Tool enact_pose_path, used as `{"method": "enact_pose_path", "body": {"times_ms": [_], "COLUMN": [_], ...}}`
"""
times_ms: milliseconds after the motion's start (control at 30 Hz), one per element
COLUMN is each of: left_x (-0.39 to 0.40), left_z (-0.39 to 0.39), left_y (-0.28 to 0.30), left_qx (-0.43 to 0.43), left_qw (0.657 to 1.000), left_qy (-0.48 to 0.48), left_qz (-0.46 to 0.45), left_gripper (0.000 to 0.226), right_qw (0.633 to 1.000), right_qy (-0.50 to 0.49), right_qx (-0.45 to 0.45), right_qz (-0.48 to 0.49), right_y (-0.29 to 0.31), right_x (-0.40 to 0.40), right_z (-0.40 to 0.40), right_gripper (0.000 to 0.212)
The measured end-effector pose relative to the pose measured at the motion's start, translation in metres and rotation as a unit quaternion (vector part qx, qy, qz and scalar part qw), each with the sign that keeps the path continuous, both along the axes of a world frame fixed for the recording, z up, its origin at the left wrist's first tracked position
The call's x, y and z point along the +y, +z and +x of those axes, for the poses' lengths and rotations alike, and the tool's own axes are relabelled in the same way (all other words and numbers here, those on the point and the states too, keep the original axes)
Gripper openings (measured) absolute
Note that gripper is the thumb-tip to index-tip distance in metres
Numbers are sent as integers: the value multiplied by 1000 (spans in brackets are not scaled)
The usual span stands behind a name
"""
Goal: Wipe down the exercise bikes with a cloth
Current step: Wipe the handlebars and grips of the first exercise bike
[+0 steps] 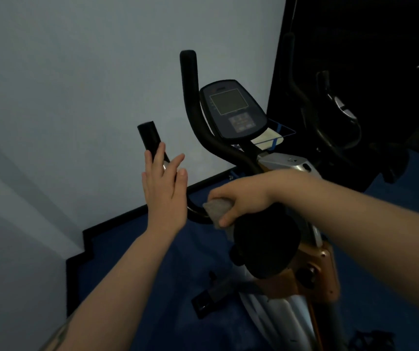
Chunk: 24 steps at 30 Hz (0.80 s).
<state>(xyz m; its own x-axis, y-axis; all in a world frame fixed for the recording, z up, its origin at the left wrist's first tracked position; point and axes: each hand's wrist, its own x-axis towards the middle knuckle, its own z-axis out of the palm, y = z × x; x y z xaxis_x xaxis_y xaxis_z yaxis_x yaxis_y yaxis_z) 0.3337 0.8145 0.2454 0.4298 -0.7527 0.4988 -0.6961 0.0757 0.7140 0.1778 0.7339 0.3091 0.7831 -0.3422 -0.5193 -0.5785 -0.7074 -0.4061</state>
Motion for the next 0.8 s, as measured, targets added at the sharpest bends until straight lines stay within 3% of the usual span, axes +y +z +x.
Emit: {"method": "enact_pose_path", "body": {"times_ms": [100,200,300,433,567,633,733,800], "left_x": [0,3,8,10,9,8,2,-2], "left_z": [-9,-10,-11,-18,-23,-24,-35,-51], "left_y": [0,2,1,1,5,10,16,19], "left_qx": [33,20,8,50,66,64,7,-21], "left_qw": [999,1000,1000,998,994,991,981,985], "left_qy": [16,18,17,17,51,69,115,115], "left_qz": [-8,-3,20,28,64,96,153,128], "left_gripper": [47,48,50,52,42,44,45,40], "right_qw": [999,996,998,997,988,989,992,989], "right_qy": [-1,16,39,72,52,33,69,70], "right_qx": [-33,-83,-27,26,-81,-119,-104,-127], "right_qz": [-21,-2,45,-30,-117,-78,-35,-41], "right_y": [-13,-13,-1,0,-19,-19,-6,6], "right_x": [10,7,-6,-3,13,12,0,-10], "right_z": [18,13,-3,2,13,9,-12,-30], "right_gripper": [53,42,46,53,48,47,39,30]}}
